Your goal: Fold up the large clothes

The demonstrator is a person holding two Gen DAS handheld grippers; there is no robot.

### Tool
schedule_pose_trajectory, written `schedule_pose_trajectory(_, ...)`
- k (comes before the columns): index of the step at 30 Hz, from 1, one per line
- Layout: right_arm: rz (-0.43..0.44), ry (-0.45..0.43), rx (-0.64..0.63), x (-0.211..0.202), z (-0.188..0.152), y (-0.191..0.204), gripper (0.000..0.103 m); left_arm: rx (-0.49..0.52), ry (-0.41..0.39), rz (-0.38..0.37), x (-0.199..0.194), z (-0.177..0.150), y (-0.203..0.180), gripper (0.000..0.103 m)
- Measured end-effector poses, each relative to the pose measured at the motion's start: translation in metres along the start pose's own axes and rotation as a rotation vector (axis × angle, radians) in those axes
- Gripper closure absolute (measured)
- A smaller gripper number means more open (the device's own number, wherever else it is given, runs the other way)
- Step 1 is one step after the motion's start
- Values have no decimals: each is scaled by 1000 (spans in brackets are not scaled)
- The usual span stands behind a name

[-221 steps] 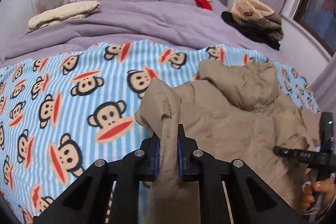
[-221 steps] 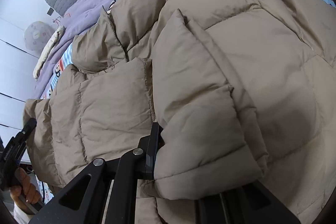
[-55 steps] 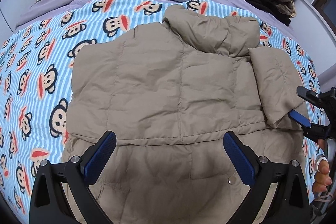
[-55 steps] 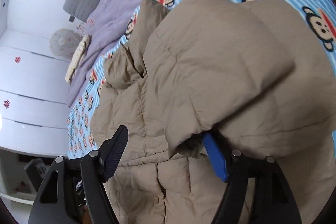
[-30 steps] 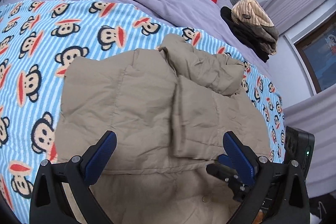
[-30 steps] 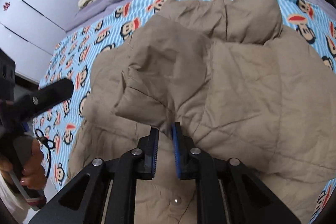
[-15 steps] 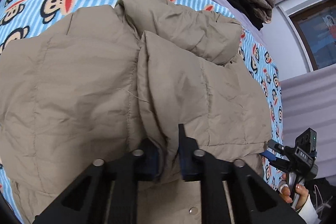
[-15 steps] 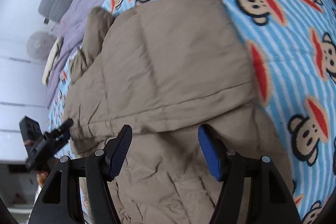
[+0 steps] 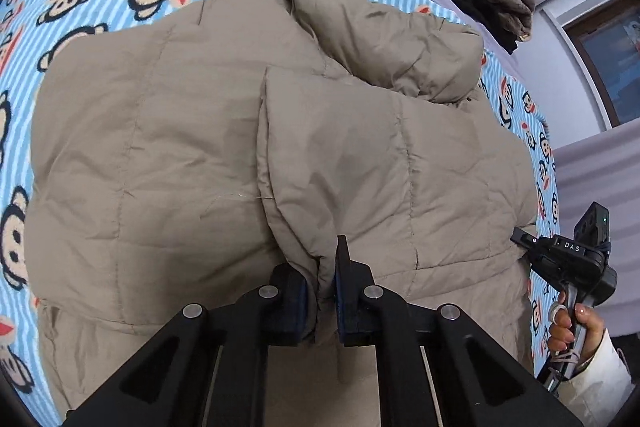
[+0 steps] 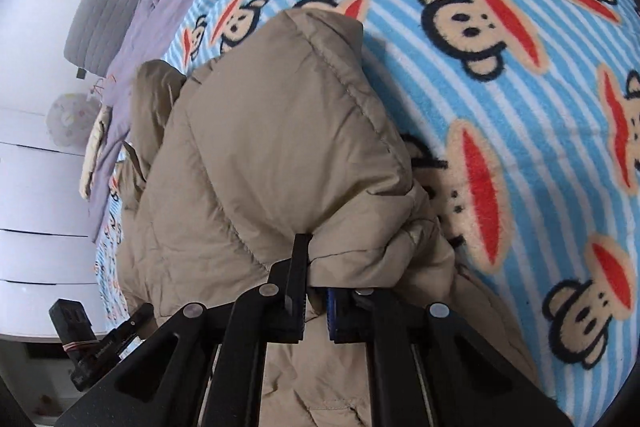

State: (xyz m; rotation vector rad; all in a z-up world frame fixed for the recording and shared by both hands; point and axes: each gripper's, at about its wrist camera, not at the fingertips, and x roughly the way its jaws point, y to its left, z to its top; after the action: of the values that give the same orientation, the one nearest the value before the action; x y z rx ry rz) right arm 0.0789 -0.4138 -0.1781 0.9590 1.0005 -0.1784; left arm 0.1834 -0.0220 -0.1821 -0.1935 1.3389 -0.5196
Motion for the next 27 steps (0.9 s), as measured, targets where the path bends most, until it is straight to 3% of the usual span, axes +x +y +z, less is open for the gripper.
schedule_pose_trajectory(3, 12, -4, 12, 2, 1, 3, 94, 50, -35, 121, -23, 0, 4, 91)
schedule_pose_trajectory(5, 15, -2, 3, -3, 0, -1, 94, 50, -53, 162, -38, 0, 11, 91)
schedule_pose_trajectory(8, 27, 10, -1, -9, -3, -7, 94, 41, -84, 134, -55, 3, 13, 91)
schedule_pose_trajectory(12, 19, 29, -15, -12, -4, -4, 90, 106, -123, 69, -54, 18, -16, 91)
schedule_pose_trajectory(14, -8, 54, -57, -17, -9, 5, 79, 136, -123, 82, -36, 28, -32, 91)
schedule_pose_trajectory(16, -33, 60, -161, -31, -17, 23, 43, 148, -82, 130, -7, 33, -33, 91)
schedule_pose_trajectory(18, -16, 5, -288, -56, -24, 43, 37, 128, -26, 162, 14, 31, -26, 91)
schedule_pose_trajectory(20, 46, -72, -339, -81, -18, 50, 37, 118, -30, 148, 19, 26, -20, 91)
schedule_pose_trajectory(22, 61, -128, -266, -91, 3, 35, 37, 119, -34, 147, 19, 26, -17, 91)
schedule_pose_trajectory(27, 180, -92, 210, -45, 68, -51, 37, 106, -29, 148, 21, 26, -13, 91)
